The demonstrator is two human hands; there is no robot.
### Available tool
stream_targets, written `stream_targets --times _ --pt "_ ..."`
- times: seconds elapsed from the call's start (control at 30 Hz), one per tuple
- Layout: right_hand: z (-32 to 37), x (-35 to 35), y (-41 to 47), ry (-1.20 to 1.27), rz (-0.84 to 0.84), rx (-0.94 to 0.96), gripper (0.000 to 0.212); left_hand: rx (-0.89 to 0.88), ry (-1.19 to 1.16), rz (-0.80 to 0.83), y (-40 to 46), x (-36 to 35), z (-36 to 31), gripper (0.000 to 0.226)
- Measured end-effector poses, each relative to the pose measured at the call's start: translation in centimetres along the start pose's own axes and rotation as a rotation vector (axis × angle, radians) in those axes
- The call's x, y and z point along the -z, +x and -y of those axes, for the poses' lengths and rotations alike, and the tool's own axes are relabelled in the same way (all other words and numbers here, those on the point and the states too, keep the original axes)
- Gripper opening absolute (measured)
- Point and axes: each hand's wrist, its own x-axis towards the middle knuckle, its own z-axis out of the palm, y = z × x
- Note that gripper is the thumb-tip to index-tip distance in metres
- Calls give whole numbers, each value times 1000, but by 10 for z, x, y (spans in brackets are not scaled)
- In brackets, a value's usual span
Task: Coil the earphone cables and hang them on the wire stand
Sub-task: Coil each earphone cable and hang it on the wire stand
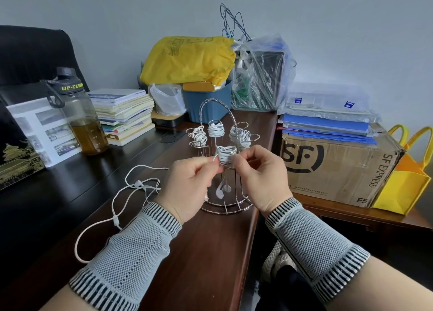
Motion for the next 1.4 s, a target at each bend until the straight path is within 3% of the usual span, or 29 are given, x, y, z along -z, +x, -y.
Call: stream_targets --times 0.07,0.17,0.3,0.47,0.67,0.77,0.97,1.4 --pt "-1 0 -1 8 18 9 22 -104 240 34 -3 2 0 37" --pt "2 -2 -3 15 31 12 27 -196 414 72 -10 3 -9 34" --pt "18 -1 -7 64 174 -38 34 -328 653 97 -13 -2 -14 26" --pt "22 2 -3 212 246 -190 21 -298 805 107 -17 -4 -22 27" --pt "24 2 -5 -40 178 -65 24 51 272 -116 0 -9 -10 28" --pt "17 2 -6 -84 156 -13 21 104 122 -101 4 -19 -12 38" --pt "10 2 -6 -151 111 77 11 213 -179 -158 7 -30 -14 25" --pt "7 -6 -8 -287 19 205 7 184 -220 -180 10 -34 -6 29"
